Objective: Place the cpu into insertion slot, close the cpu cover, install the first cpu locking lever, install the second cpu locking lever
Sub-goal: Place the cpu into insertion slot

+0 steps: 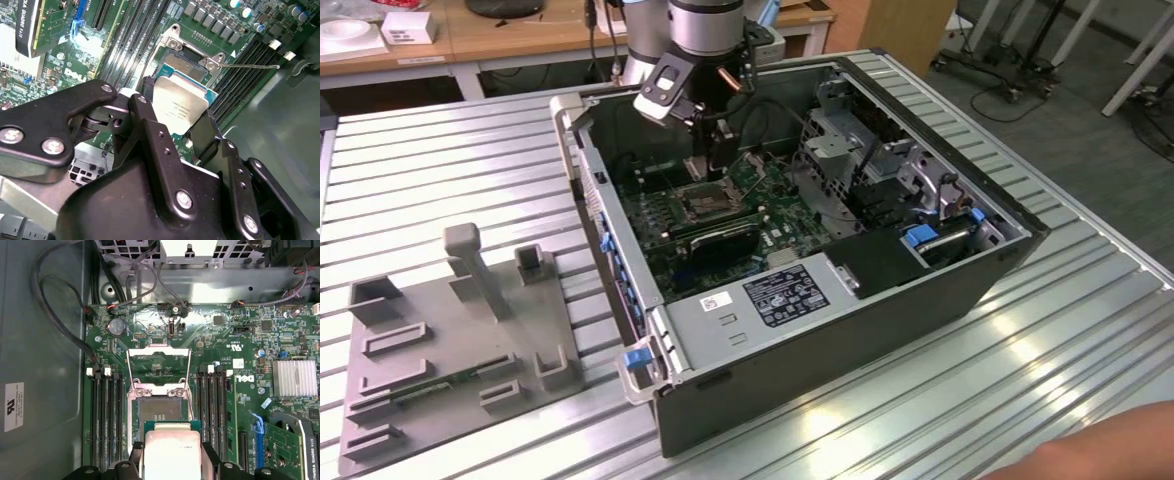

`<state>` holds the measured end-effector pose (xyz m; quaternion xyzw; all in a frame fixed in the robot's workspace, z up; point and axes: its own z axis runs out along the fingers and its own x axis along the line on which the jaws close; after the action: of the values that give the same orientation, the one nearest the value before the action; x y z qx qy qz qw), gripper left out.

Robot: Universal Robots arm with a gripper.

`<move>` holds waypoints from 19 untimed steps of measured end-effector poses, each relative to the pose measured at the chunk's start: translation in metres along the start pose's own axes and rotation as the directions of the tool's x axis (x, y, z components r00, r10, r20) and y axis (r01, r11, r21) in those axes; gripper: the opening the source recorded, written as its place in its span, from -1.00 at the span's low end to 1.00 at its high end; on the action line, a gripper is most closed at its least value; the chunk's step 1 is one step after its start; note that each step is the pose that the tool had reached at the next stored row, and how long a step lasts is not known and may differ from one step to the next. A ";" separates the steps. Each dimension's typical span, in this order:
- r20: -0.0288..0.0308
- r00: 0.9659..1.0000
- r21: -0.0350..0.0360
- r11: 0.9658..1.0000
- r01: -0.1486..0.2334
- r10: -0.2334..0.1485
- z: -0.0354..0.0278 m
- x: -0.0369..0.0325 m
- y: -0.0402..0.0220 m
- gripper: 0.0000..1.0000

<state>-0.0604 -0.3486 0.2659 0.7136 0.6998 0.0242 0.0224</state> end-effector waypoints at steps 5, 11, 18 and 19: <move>-0.006 1.000 0.000 1.000 0.000 0.000 0.0003 0.0001 0.0001 0.08; -0.008 1.000 0.001 1.000 0.009 -0.009 0.0049 0.0004 0.0000 0.08; -0.010 0.999 0.000 1.000 0.031 -0.031 0.0157 0.0006 -0.0007 0.08; -0.011 0.999 0.000 0.999 0.038 -0.038 0.0164 0.0007 -0.0007 0.08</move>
<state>-0.0600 -0.3478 0.2495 0.7002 0.7132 0.0275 0.0189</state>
